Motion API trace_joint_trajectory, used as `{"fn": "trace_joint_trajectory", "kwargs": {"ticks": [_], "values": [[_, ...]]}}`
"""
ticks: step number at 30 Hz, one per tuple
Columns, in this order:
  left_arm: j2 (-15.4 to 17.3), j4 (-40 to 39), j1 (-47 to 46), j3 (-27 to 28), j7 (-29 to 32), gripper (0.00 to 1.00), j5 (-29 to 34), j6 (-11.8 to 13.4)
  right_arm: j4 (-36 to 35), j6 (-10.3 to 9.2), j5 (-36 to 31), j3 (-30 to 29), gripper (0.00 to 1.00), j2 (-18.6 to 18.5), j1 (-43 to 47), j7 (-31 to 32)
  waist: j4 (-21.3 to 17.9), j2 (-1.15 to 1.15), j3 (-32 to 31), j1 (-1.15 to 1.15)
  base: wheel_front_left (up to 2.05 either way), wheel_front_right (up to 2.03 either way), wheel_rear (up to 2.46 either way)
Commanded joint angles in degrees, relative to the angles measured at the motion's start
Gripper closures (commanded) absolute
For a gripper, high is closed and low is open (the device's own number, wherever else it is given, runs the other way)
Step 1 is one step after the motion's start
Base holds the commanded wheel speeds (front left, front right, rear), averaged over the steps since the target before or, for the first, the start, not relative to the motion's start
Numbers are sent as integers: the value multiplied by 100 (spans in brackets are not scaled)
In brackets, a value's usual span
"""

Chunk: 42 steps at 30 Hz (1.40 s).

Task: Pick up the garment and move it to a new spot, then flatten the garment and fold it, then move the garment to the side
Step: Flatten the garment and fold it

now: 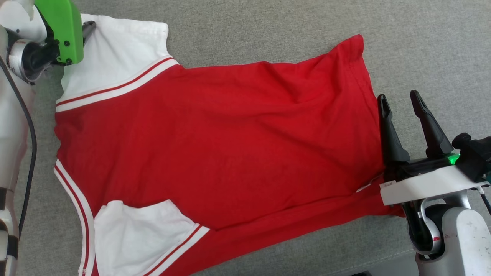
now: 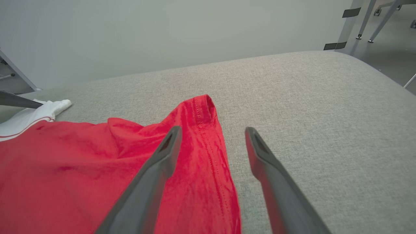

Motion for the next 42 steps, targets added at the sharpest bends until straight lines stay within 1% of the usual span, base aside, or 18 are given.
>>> {"fn": "trace_joint_trajectory", "kwargs": {"ticks": [1, 2, 6, 10, 14, 18, 21, 24, 26, 28, 29, 32, 36, 38, 42], "values": [[-73, 303, 328, -106, 281, 64, -89, -12, 19, -5, -44, -5, 0, 8, -106, -52, 22, 0, -39, 0, 0, 0, 0], [-106, 332, 363, -103, 345, 100, -159, -23, 29, -5, -51, -9, 0, 3, -102, -45, 32, 0, -65, 0, 0, 0, 0], [-197, 327, 498, -60, 297, 100, -345, -47, 52, -5, -87, -40, 0, -39, -98, 7, 93, 0, -216, 0, 0, 0, 0], [-237, 251, 571, 12, -60, 100, -396, -47, 58, -5, -118, -67, 0, -136, -88, 130, 175, 0, -463, 0, 0, 0, 0], [-267, 50, 663, 129, -481, 100, -489, -54, 108, -5, -148, -139, 0, -327, -56, 431, 291, 0, -790, 0, 0, 0, 0], [-289, -320, 909, 165, -770, 100, -580, -67, 167, -5, -155, -220, 0, -586, -5, 1031, 519, 0, -1114, 0, 0, 0, 0], [-296, -751, 1186, 155, -862, 100, -642, -70, 169, -5, -84, -217, 0, -834, -32, 1635, 702, 0, -1279, 0, 0, 0, 0], [-275, -1251, 1486, 151, -915, 100, -677, -20, 192, -5, 50, -184, 0, -1055, -134, 2279, 852, 0, -1353, 0, 0, 0, 0], [-257, -1663, 1727, 172, -926, 100, -723, 70, 237, -5, 185, -170, 0, -1176, -265, 2774, 949, 0, -1371, 0, 0, 0, 0], [-268, -2129, 1971, 222, -896, 100, -827, 184, 291, -5, 184, -136, 0, -1391, -426, 3278, 1036, 0, -1348, 0, 0, 0, 0], [-250, -2406, 2096, 233, -855, 100, -853, 258, 306, -5, 178, -109, 0, -1514, -534, 3532, 1082, 0, -1312, 0, 0, 0, 0], [-177, -3202, 2436, 252, -740, 100, -879, 494, 422, -5, 359, -63, 0, -1705, -954, 4237, 1207, 0, -1168, 0, 0, 0, 0], [-109, -4083, 2839, 283, -641, 100, -915, 765, 680, -5, 712, 12, 0, -1799, -1594, 5080, 1346, 0, -944, 0, 0, 0, 0], [-63, -4443, 2989, 290, -608, 100, -904, 865, 866, -5, 809, 63, 0, -1885, -1926, 5411, 1414, 0, -836, 0, 0, 0, 0], [-28, -4940, 3140, 292, -600, 100, -868, 991, 1282, -5, 766, 199, 0, -2050, -2460, 5826, 1556, 0, -661, 0, 0, 0, 0]]}}
